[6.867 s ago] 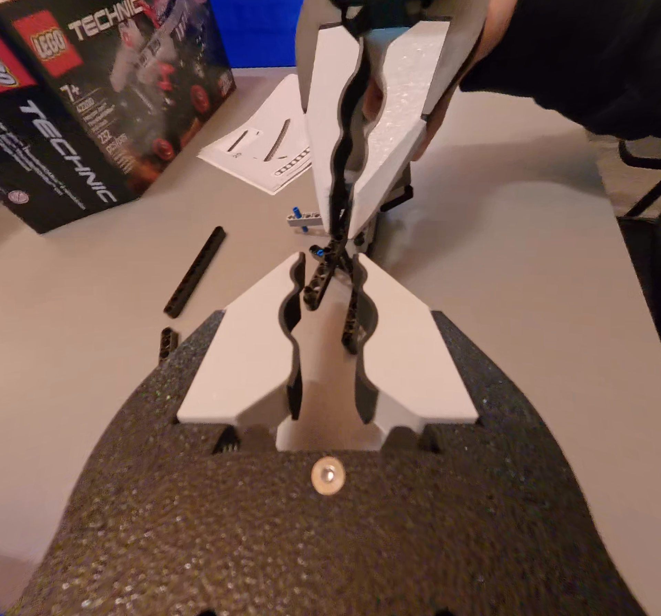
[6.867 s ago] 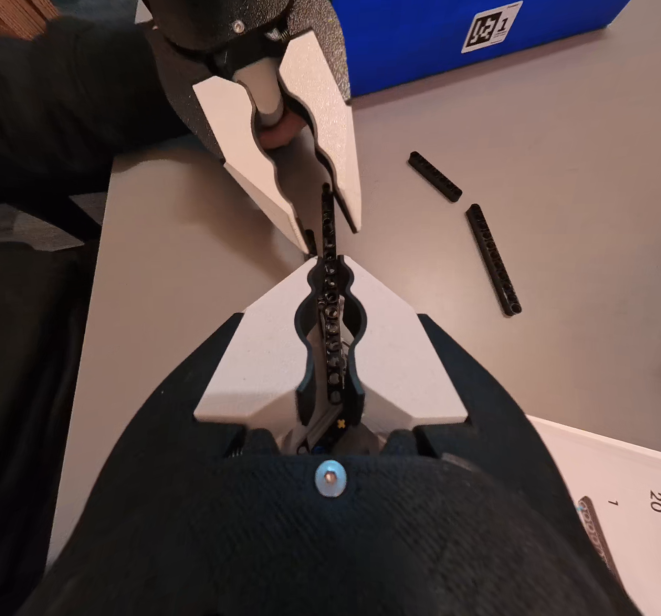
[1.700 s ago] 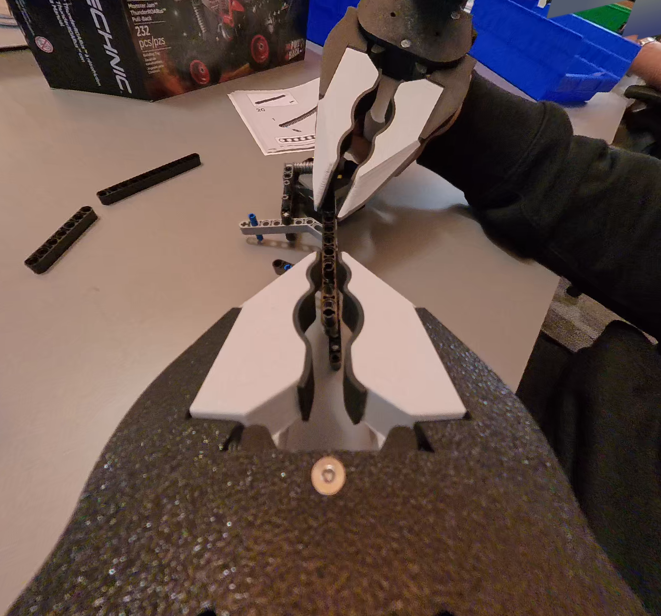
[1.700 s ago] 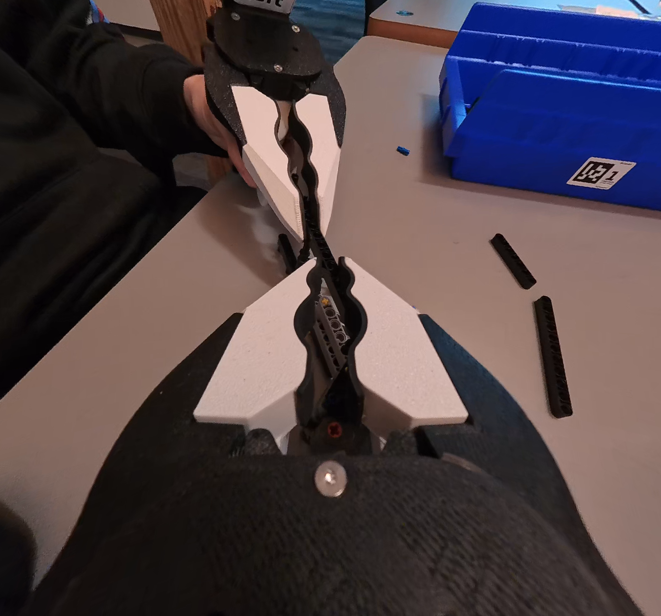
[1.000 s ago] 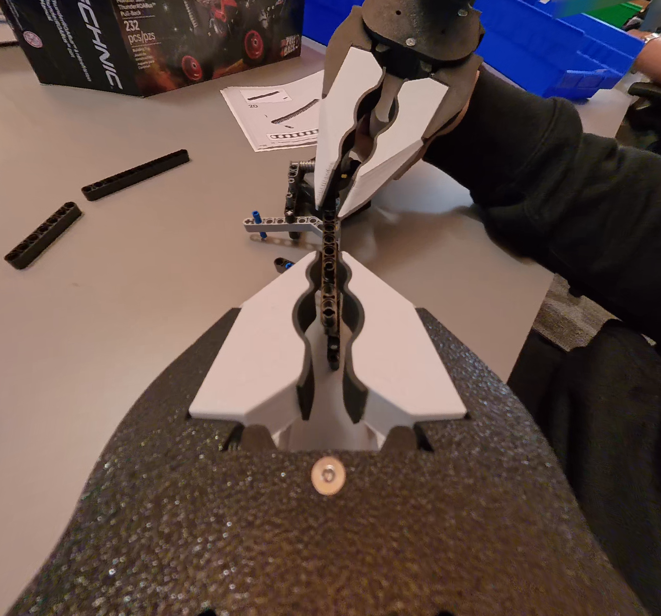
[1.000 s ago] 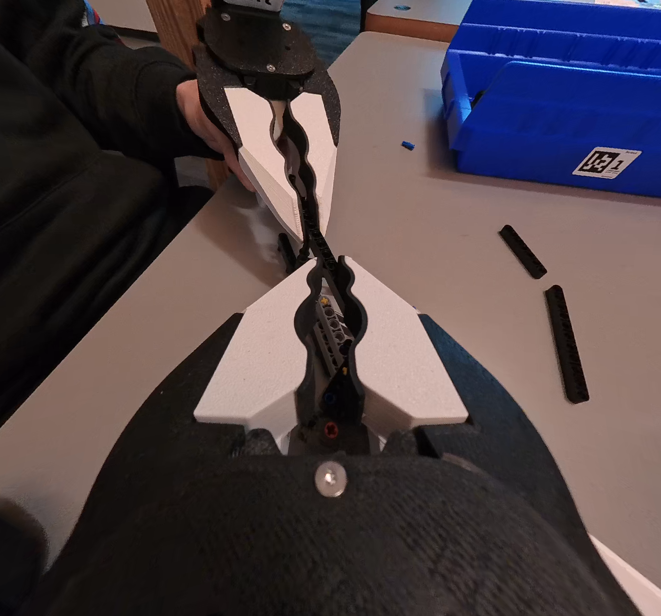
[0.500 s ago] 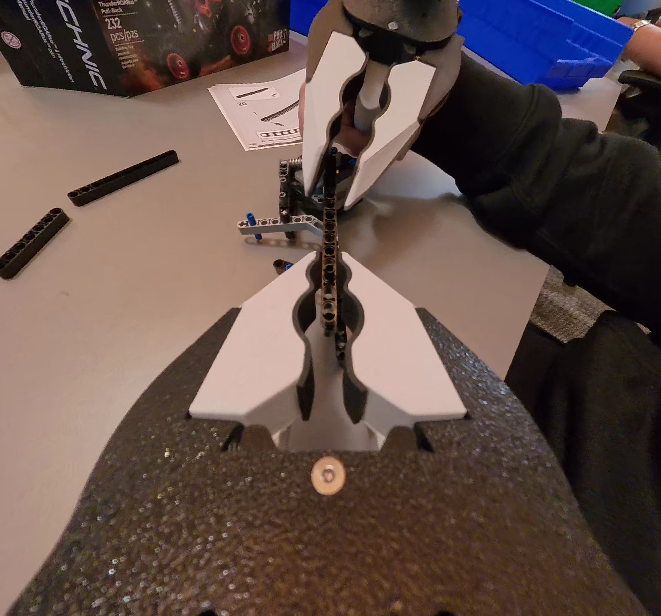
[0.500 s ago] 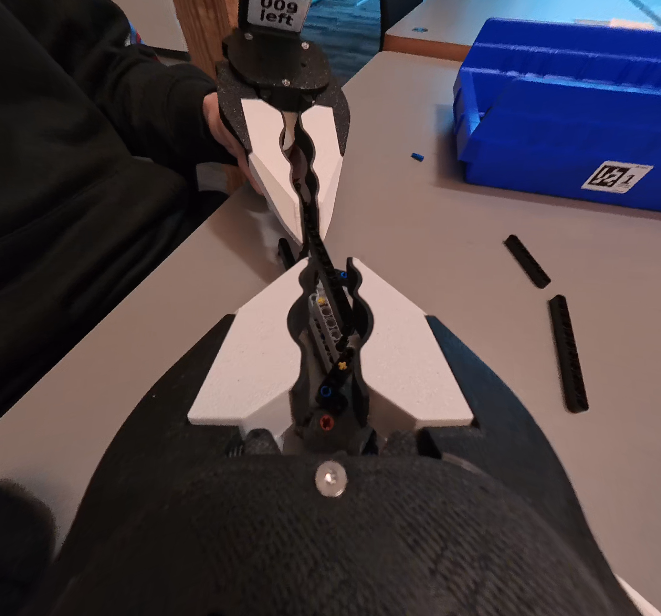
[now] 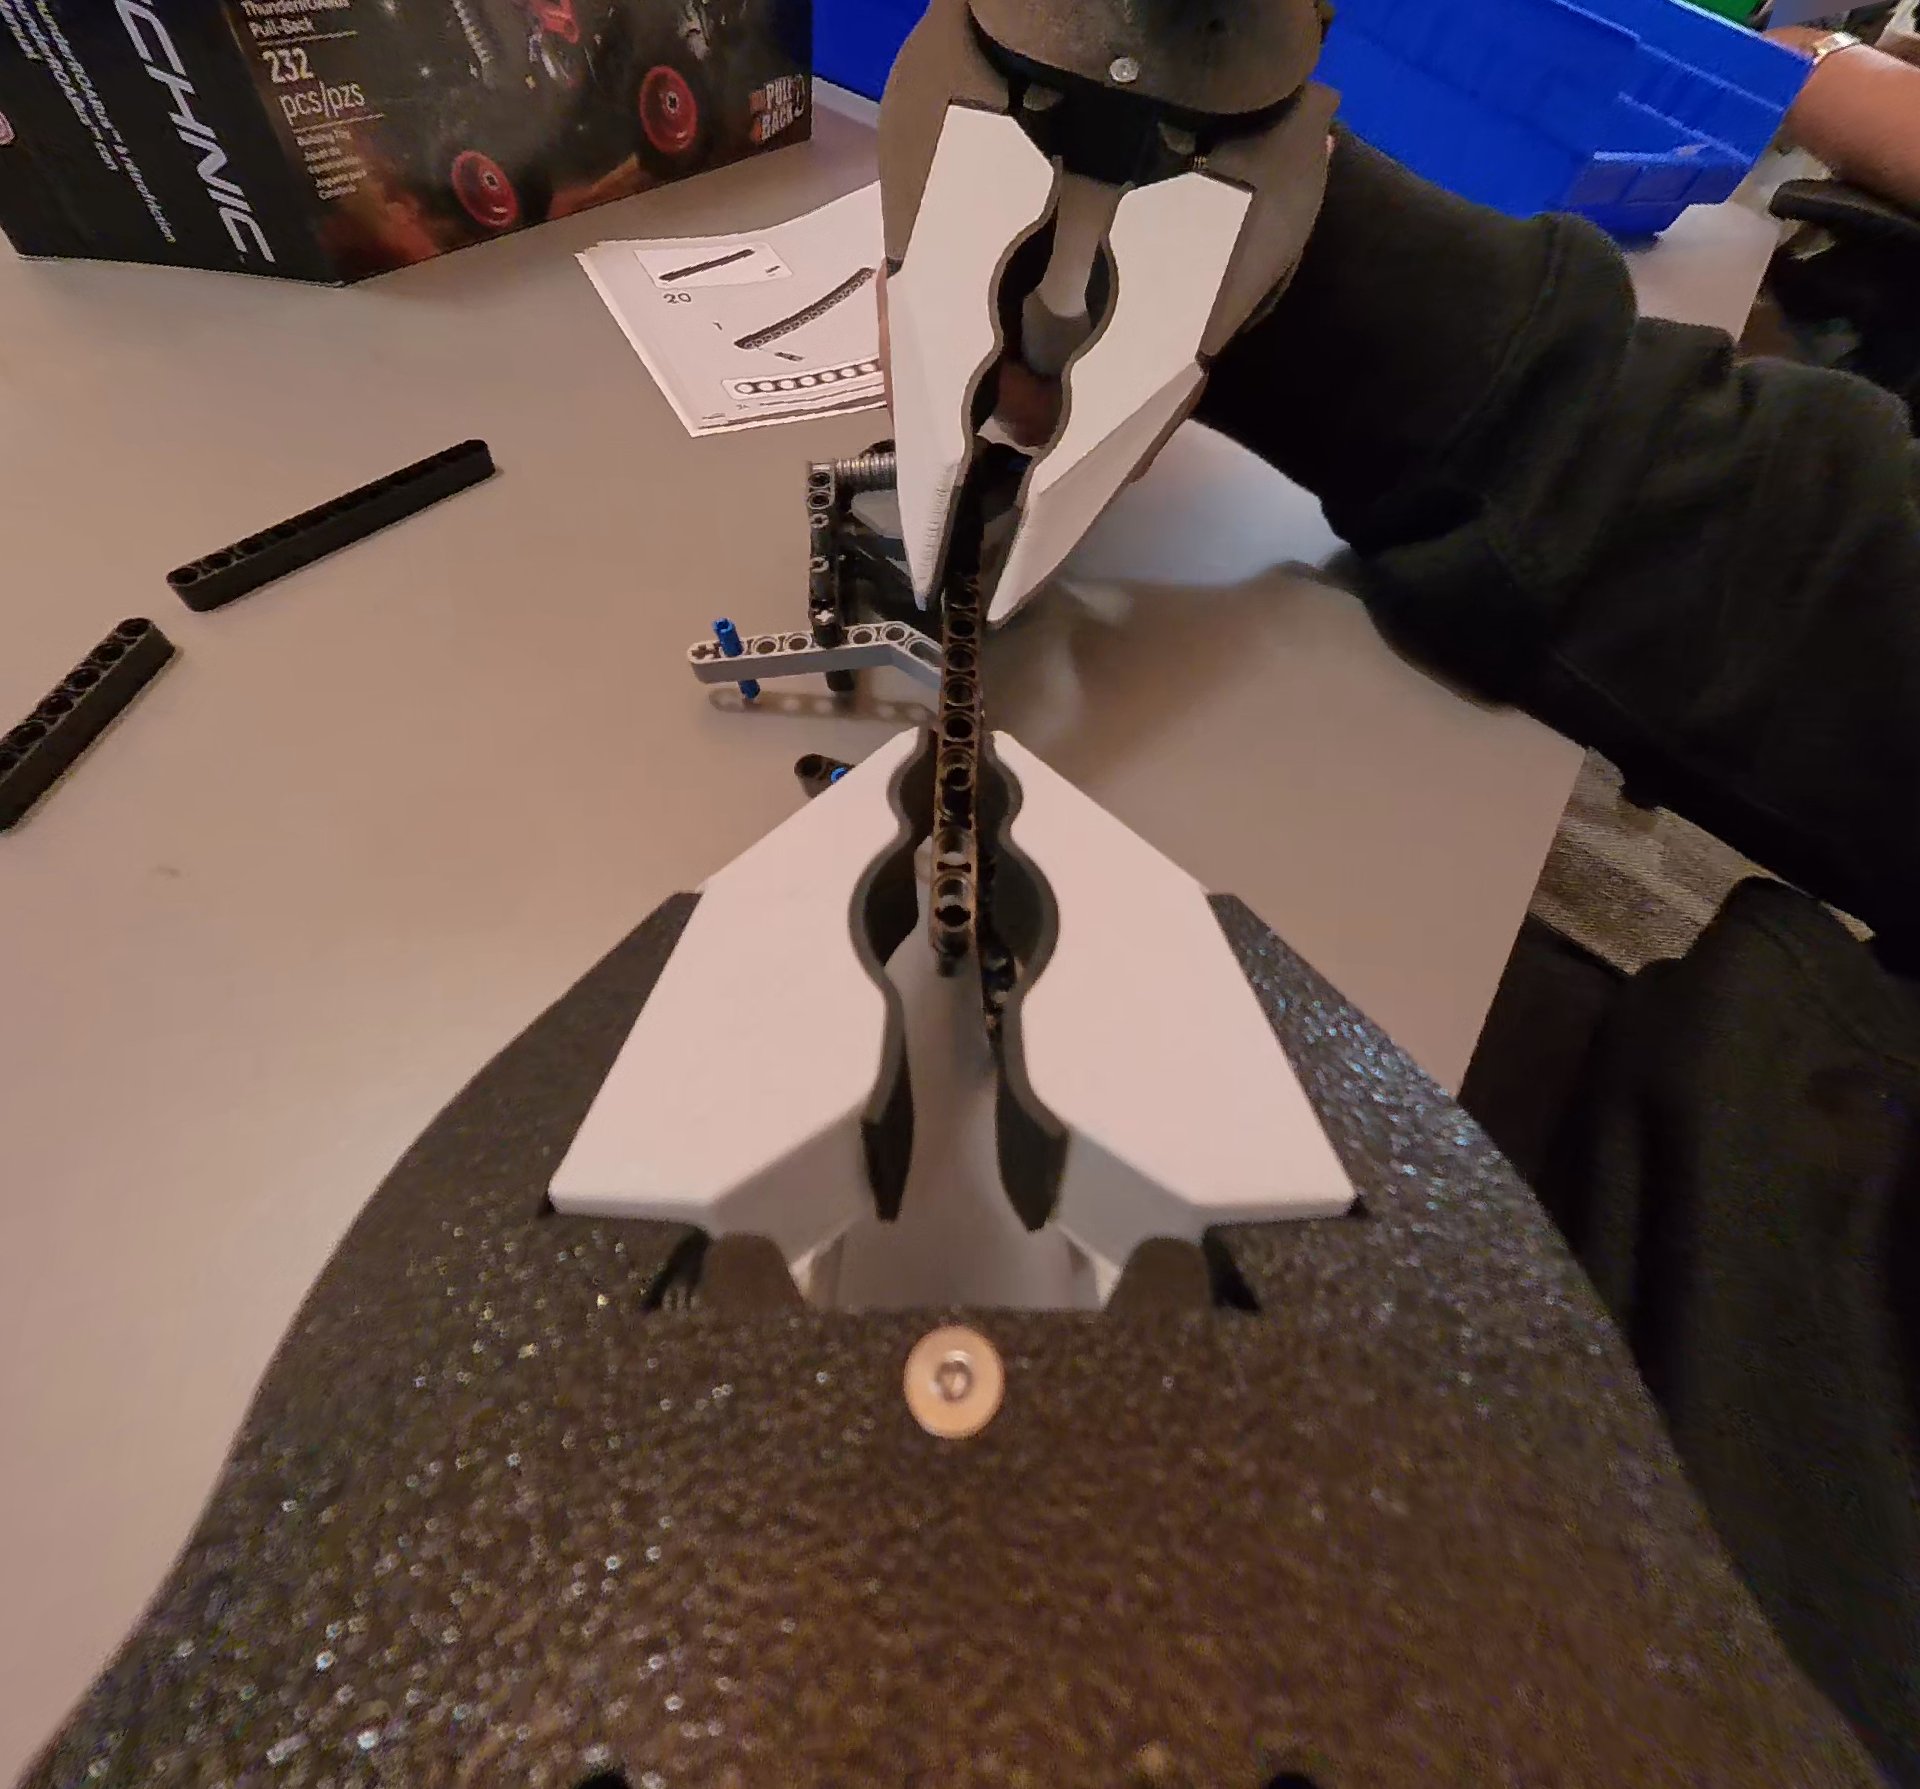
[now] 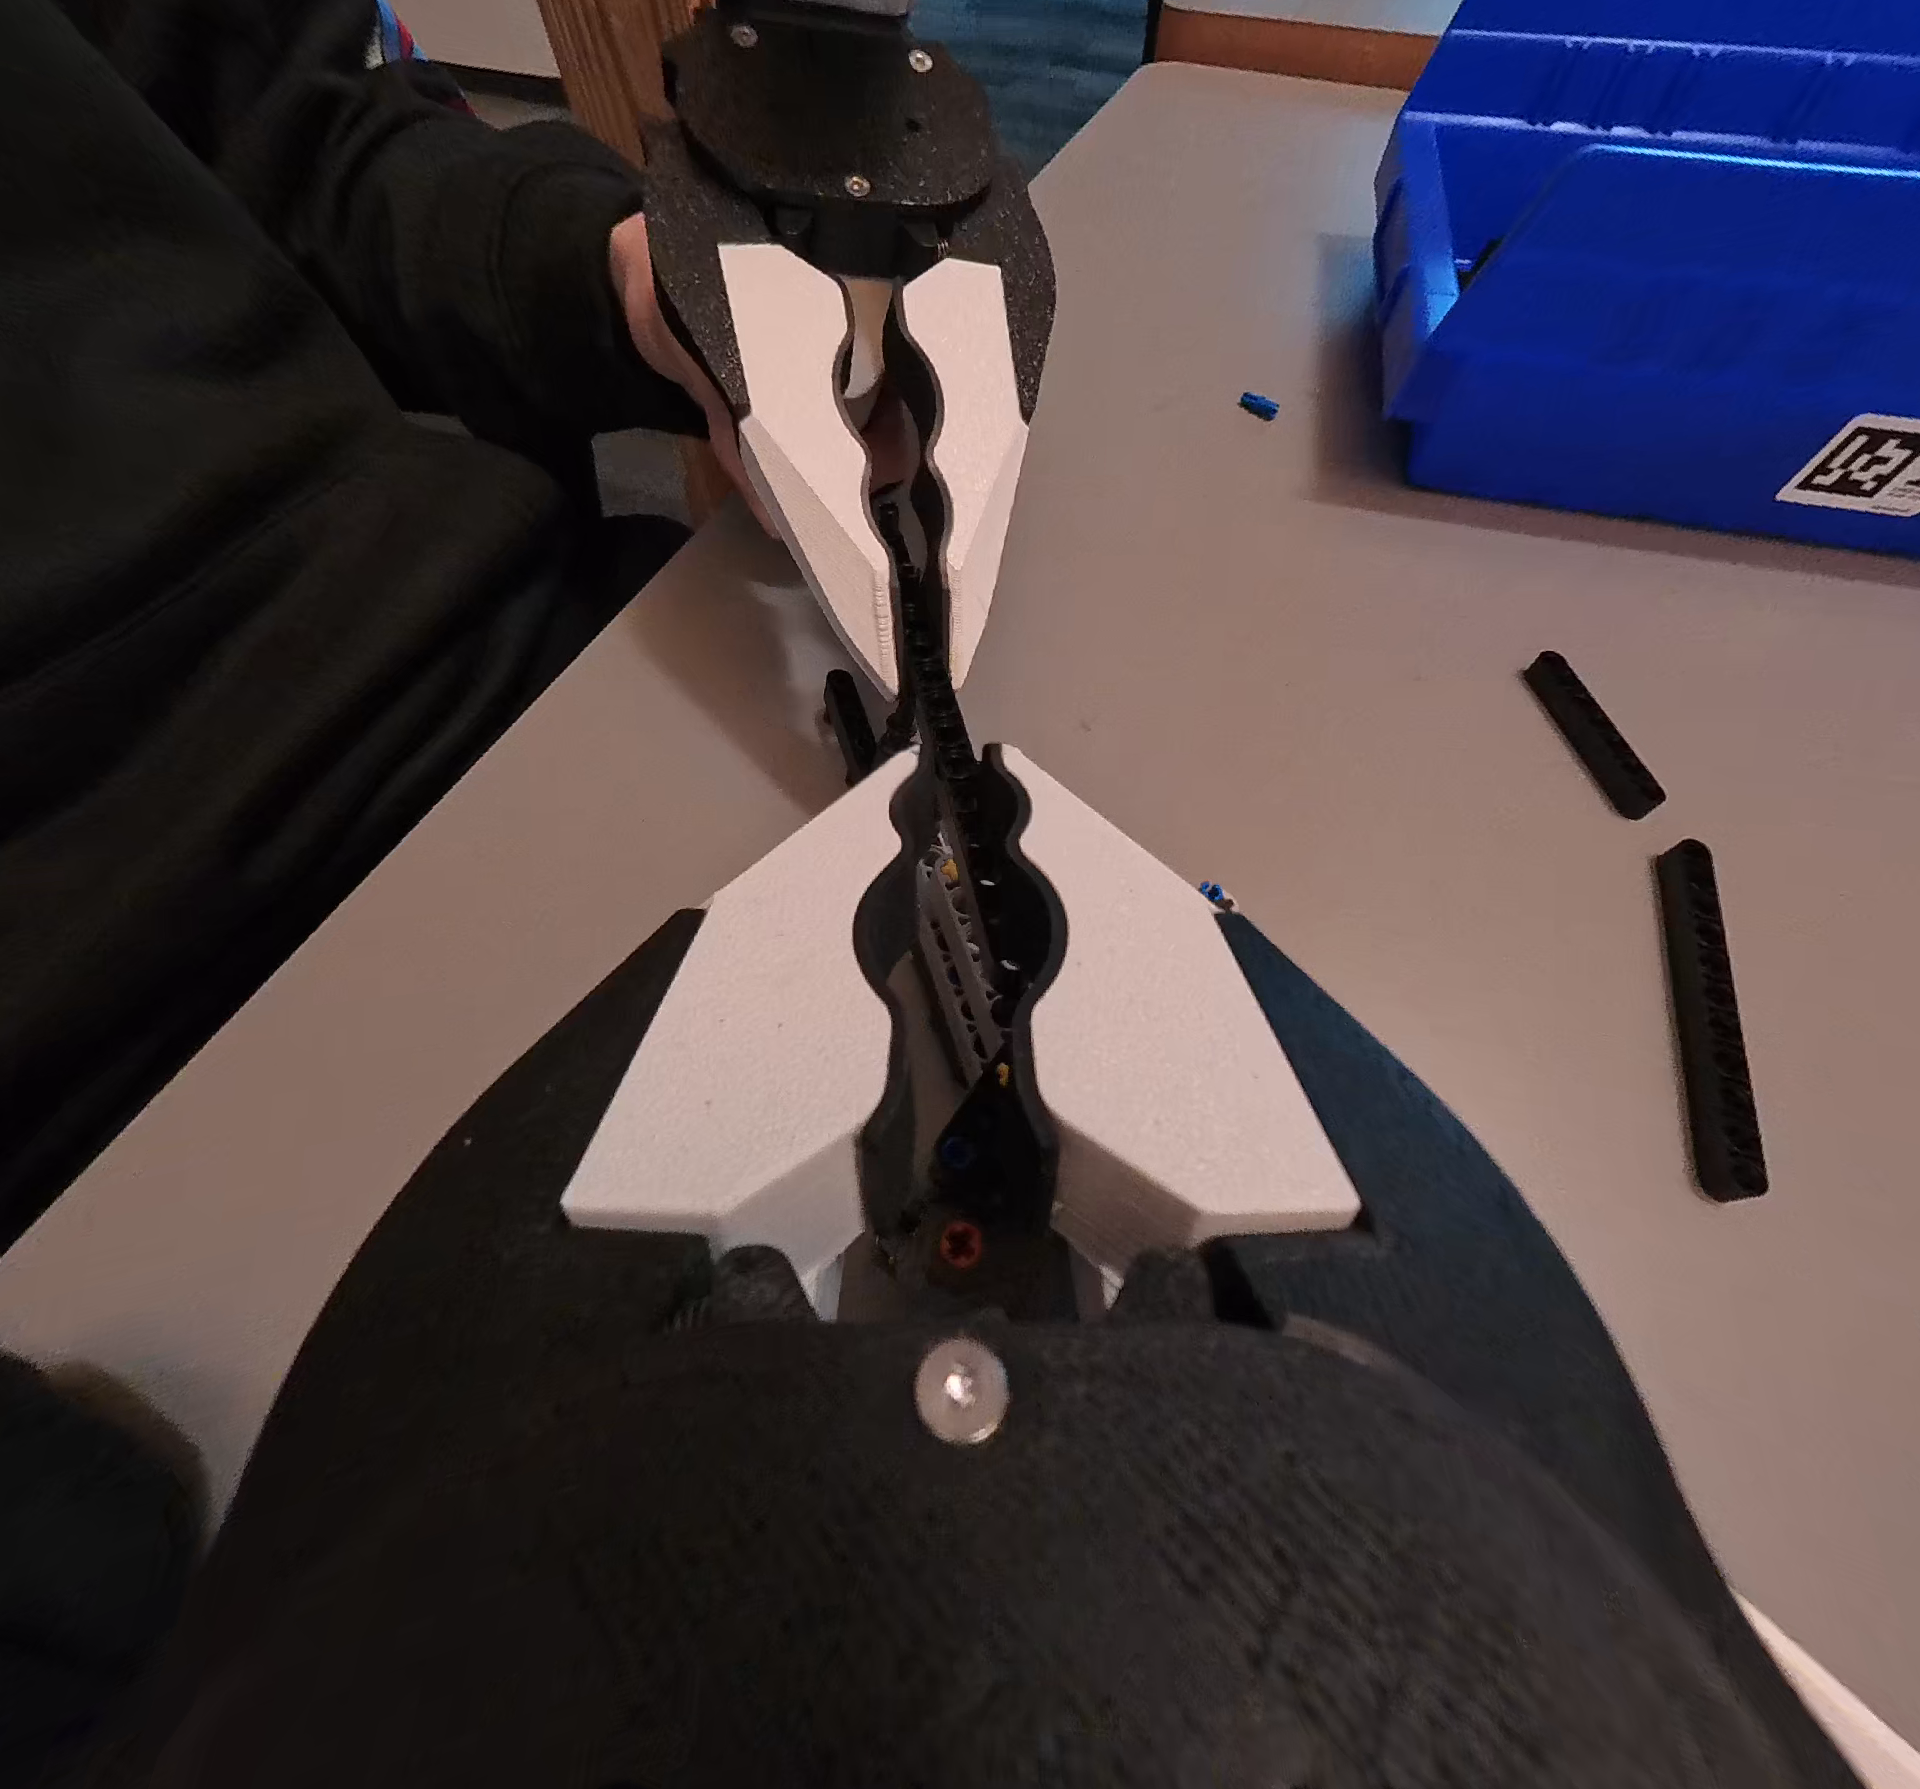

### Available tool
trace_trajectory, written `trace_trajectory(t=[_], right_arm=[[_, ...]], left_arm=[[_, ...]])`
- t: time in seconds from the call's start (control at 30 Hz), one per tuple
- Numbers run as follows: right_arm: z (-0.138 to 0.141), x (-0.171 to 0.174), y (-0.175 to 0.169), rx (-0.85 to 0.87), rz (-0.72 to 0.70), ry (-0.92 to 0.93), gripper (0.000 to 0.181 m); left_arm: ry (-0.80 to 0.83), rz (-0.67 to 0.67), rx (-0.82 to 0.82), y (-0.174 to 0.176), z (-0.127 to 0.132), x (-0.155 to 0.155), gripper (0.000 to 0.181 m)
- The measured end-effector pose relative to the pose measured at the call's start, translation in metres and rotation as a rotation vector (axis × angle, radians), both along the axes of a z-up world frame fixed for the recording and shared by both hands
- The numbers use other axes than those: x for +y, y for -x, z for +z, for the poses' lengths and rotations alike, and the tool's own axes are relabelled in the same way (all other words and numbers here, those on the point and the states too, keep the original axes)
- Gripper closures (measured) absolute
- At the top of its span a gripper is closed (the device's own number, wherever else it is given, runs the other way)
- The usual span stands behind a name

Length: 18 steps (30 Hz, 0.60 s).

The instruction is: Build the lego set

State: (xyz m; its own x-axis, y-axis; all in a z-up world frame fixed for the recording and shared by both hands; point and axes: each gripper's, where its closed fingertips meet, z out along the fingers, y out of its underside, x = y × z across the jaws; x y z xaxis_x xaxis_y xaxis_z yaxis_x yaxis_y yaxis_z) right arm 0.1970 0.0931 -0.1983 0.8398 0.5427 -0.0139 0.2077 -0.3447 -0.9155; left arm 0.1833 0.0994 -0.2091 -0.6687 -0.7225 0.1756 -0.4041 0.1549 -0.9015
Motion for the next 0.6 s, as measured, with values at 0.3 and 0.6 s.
trace_trajectory(t=[0.3, 0.6], right_arm=[[-0.0005, -0.0011, 0.0008, 0.034, 0.007, 0.038, 0.175], [0.0007, -0.0040, 0.0028, 0.043, 0.036, 0.027, 0.175]], left_arm=[[-0.019, -0.003, -0.016, 0.0007, 0.0002, -0.0011, 0.175], [-0.173, -0.035, -0.186, 0.0003, 0.0029, -0.0022, 0.175]])
